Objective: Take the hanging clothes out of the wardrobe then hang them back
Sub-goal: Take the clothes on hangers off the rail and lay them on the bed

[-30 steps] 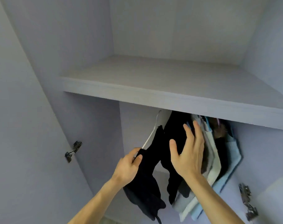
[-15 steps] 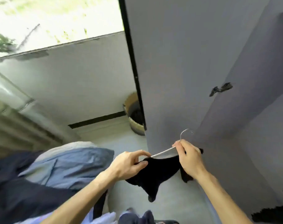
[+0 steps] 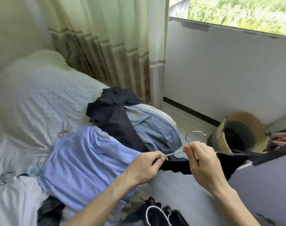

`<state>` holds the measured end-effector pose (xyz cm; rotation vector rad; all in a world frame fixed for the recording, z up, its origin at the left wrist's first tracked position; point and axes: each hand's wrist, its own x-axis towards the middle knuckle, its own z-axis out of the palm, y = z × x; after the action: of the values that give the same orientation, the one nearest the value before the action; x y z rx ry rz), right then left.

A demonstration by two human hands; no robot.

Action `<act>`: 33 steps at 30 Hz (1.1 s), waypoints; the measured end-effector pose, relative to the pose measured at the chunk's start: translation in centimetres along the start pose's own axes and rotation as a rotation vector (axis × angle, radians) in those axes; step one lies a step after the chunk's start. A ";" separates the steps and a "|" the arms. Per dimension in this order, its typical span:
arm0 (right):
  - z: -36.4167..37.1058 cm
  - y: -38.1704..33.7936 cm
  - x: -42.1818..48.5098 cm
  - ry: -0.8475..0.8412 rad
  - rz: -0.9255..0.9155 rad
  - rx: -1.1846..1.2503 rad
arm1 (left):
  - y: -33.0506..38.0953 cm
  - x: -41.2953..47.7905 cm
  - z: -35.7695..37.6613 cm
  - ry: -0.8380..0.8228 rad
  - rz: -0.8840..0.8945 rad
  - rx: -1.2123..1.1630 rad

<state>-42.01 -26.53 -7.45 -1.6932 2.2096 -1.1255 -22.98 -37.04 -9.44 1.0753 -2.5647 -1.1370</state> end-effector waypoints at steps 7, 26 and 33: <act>6.4 -7.9 6.0 -0.104 -0.346 0.047 | -1.3 -5.9 -4.7 0.334 -0.189 0.069; 21.0 -13.2 13.0 -0.529 -0.179 0.270 | -14.2 -17.9 -15.7 1.049 -0.418 0.369; 26.9 -17.5 16.8 -0.739 0.156 0.384 | -23.8 -15.0 -23.7 1.152 -0.550 0.151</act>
<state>-20.40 -55.53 -10.24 -1.4235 1.5198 -0.6664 10.46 -52.11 -6.88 1.8087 -1.4740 -0.1733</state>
